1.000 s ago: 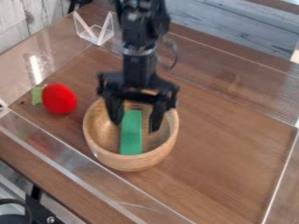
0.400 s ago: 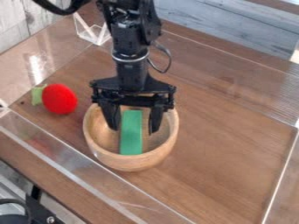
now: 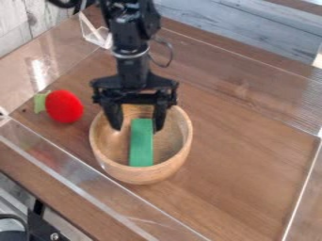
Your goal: Remove the green block from the brown bowl and put it on the table
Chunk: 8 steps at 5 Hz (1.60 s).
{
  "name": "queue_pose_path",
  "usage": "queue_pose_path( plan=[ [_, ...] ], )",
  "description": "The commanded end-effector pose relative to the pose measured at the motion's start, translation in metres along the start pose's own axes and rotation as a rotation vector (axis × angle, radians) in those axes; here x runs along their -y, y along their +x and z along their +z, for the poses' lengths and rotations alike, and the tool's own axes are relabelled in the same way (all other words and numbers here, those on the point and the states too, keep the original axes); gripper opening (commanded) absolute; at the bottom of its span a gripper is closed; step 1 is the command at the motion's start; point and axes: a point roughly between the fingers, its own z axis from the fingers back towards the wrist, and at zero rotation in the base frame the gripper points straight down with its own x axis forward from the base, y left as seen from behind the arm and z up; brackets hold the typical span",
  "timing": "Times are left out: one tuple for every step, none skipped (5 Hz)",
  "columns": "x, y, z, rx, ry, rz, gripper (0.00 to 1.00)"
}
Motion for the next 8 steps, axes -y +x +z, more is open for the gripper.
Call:
queue_pose_path(
  plan=[
    [-0.005,-0.003,0.011,0.045,-0.023,-0.018,1.0],
    [-0.008,0.008,0.004,0.049,-0.027,-0.034,1.0],
    [-0.009,0.018,-0.003,0.052,-0.028,-0.047,1.0],
    [-0.008,0.014,-0.011,0.054,-0.025,-0.011,1.0],
    [-0.006,0.009,-0.018,0.053,-0.023,0.023,1.0],
    [0.007,0.005,-0.023,0.052,-0.02,0.028,1.0],
    [0.02,0.001,-0.027,0.051,-0.016,0.024,1.0],
    [0.014,0.002,-0.006,0.057,-0.025,0.052,1.0]
  ],
)
